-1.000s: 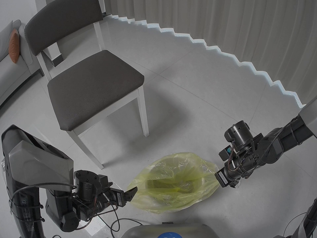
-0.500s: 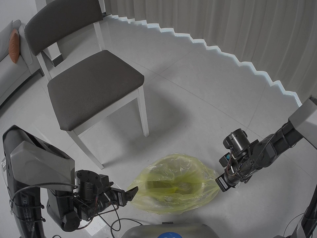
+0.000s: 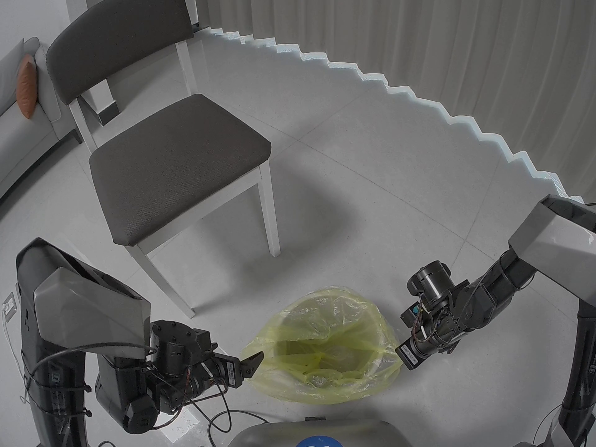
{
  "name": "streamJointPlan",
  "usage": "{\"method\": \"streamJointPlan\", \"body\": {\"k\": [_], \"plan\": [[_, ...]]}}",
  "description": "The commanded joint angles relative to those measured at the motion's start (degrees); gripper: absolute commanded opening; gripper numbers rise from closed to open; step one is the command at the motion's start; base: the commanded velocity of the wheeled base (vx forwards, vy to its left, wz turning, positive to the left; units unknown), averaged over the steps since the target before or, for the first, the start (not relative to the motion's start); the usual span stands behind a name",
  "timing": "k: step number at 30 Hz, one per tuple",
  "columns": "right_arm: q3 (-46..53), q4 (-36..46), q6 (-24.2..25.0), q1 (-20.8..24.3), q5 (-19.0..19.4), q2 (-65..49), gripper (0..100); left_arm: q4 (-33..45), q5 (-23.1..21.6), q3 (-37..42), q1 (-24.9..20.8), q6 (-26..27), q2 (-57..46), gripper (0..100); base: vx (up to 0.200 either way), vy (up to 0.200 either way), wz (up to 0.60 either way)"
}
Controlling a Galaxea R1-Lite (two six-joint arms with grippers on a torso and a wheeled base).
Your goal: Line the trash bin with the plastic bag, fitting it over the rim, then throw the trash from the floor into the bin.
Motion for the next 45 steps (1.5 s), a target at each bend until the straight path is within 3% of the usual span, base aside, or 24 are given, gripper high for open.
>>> {"method": "streamJointPlan", "body": {"k": [1,4,5,21,29,41,45], "plan": [[0.2,-0.1,-0.2,-0.4,0.1,1.0,0,-0.1,-0.1,-0.6,0.1,-0.1,1.3,100,0.000,0.000,0.00],[0.4,0.2,-1.0,-0.9,0.1,0.8,0,-0.2,-0.2,-0.7,0.0,-0.1,1.4,100,0.000,0.000,0.00],[0.8,0.1,-1.4,-1.0,0.0,0.8,100,-0.2,-0.2,-0.7,0.0,-0.1,1.4,100,0.000,0.000,0.00],[2.4,-3.8,-1.5,-1.1,-0.8,-0.8,100,0.1,0.0,-0.8,0.1,0.1,4.7,100,0.000,0.000,0.00],[2.4,-3.8,-2.0,-1.5,-1.2,2.3,100,0.1,0.3,-3.2,2.7,5.1,10.9,100,0.000,0.000,0.00],[4.8,-9.3,-2.8,-0.2,-5.1,6.4,100,1.2,0.2,-6.3,3.6,9.0,15.0,100,0.000,0.000,0.00],[3.1,-9.5,-5.6,-1.4,-9.1,8.6,100,5.1,0.1,-8.1,4.0,10.8,14.3,100,0.000,0.000,0.00]]}}
